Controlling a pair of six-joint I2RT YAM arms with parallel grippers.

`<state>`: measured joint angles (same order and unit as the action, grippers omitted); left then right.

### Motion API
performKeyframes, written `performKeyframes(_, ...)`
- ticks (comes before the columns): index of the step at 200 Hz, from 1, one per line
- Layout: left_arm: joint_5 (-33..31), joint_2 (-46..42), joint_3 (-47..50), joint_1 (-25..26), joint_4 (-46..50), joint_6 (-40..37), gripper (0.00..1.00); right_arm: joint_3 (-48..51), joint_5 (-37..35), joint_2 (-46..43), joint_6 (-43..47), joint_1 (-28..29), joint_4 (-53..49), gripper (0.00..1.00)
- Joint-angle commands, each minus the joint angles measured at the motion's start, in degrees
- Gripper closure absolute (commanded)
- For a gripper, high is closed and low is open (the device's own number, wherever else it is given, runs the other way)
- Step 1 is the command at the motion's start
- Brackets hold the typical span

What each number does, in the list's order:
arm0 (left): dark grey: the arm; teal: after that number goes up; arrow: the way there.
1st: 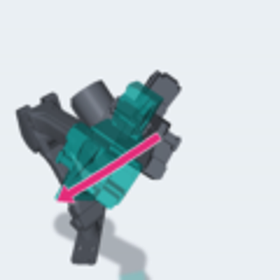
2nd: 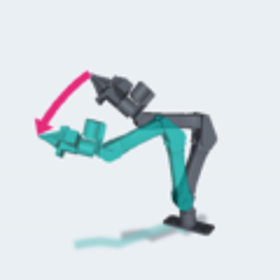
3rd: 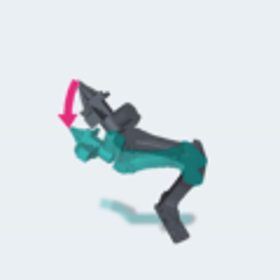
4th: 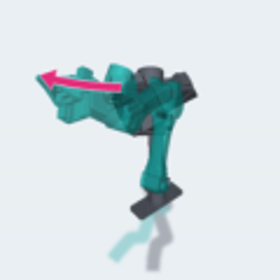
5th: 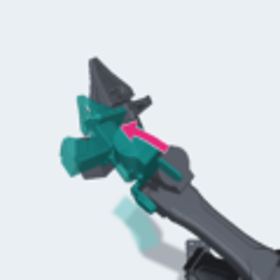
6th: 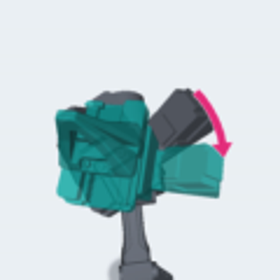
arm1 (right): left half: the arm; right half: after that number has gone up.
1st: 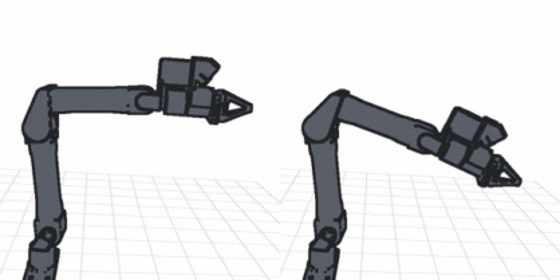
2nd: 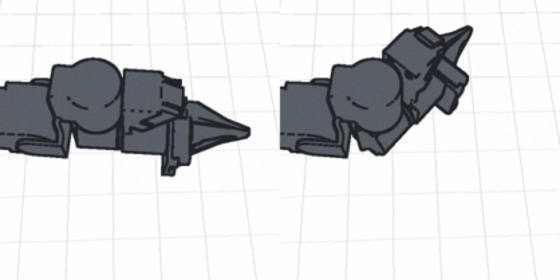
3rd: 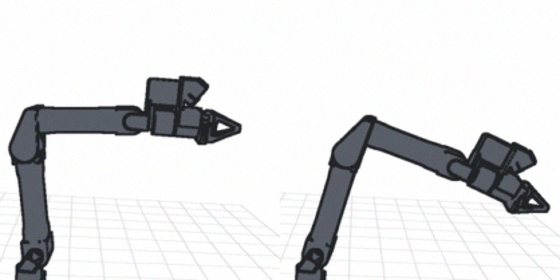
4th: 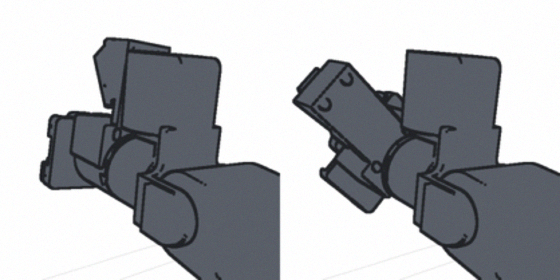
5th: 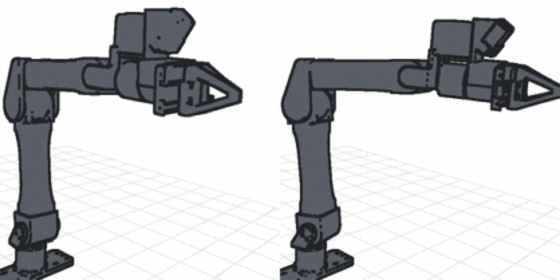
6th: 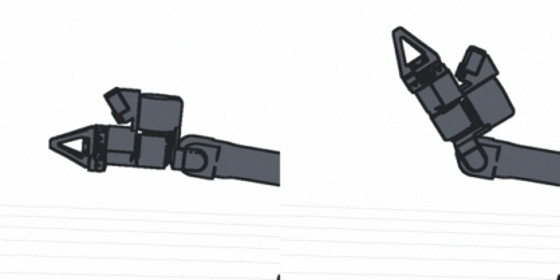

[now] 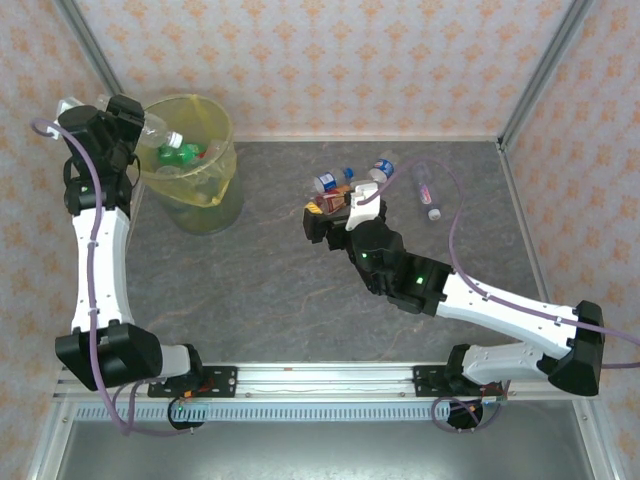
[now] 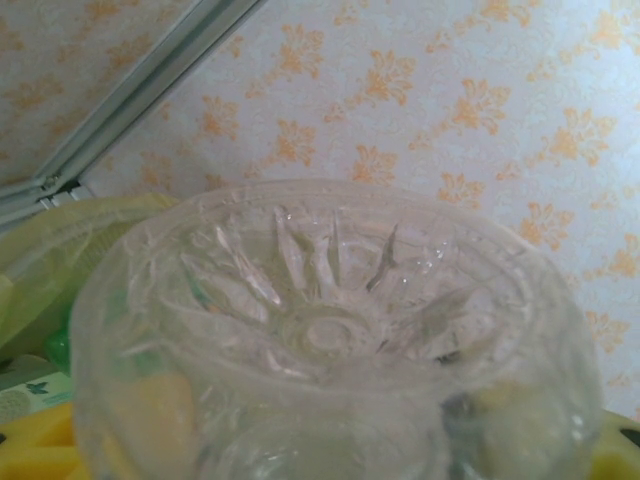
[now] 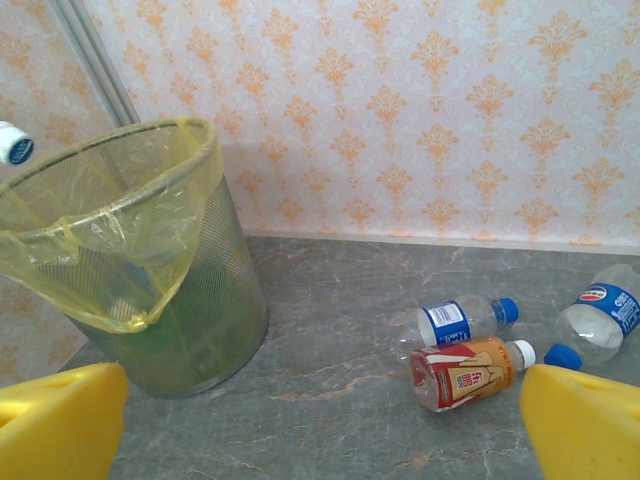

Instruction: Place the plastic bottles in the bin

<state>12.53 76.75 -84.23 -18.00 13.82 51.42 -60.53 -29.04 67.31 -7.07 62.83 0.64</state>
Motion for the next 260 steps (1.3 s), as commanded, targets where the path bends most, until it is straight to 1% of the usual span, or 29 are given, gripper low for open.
performKeyframes(1,-2.6,2.18,1.33,-0.15,-6.23,9.03,0.39,-1.23,-1.89,-1.3,-1.02,-0.2,-1.17,0.0)
performKeyframes(34,-5.0,4.88,2.27,-0.16,-9.53,16.08,0.39,-1.52,-1.64,-1.3,-1.8,-0.17,-2.09,0.0)
performKeyframes(49,-4.81,6.09,2.31,-0.1,-10.89,18.61,0.39,-1.23,-2.14,-1.72,-1.89,-0.19,-2.22,0.0)
performKeyframes(73,-5.25,7.92,0.4,0.47,-10.07,19.26,0.39,-0.98,-2.51,-2.1,-1.75,-0.16,-2.32,0.0)
performKeyframes(93,-6.25,8.73,-0.8,1.27,-9.08,18.83,0.34,-1.01,-2.68,-2.02,-1.87,-0.16,-2.48,0.0)
performKeyframes(104,-6.98,8.93,-1.23,1.55,-8.41,18.27,0.29,-1.06,-2.85,-2.04,-1.89,-0.17,-2.45,0.0)
performKeyframes(108,-7.34,9.02,-1.49,1.69,-7.8,17.95,0.25,-1.1,-2.94,-2.02,-1.89,-0.16,-2.41,0.0)
performKeyframes(111,-7.59,9.1,-1.71,1.73,-7.42,17.74,0.18,-1.15,-3.01,-2.06,-1.83,-0.16,-2.4,0.0)
performKeyframes(122,-8.46,9.15,-2.44,1.8,-5.8,17.07,0.02,-1.23,-3.28,-2.01,-1.85,-0.18,-2.49,0.0)
performKeyframes(125,-8.55,9.13,-2.58,1.82,-5.37,16.92,0.01,-1.31,-3.38,-1.94,-1.77,-0.16,-2.49,0.0)
performKeyframes(150,-10.69,8.47,-3.57,1.82,-2.43,14.95,0.01,-1.17,-5.1,-1.64,-1.73,-0.16,-2.64,0.0)
performKeyframes(177,-11.78,7.45,-4.98,1.9,-0.68,12.18,0.01,-2.46,-10.66,-0.19,-4.08,-1.07,-5.56,0.0)
performKeyframes(208,-12.57,6.34,-7.24,2.56,1.99,7.53,0.01,-2.89,-10.5,-0.03,-8.22,-5.14,-7.94,0.0)
performKeyframes(240,-12.89,4.67,-8.08,4.33,2.47,3.43,0.01,-1.97,-11.84,0.1,-9.47,-8.5,-8.07,0.0)
performKeyframes(260,-12.05,3.79,-8.52,6.01,3.09,1.13,0.01,-1.15,-10.67,0.05,-11.19,-12.91,-9.37,0.0)
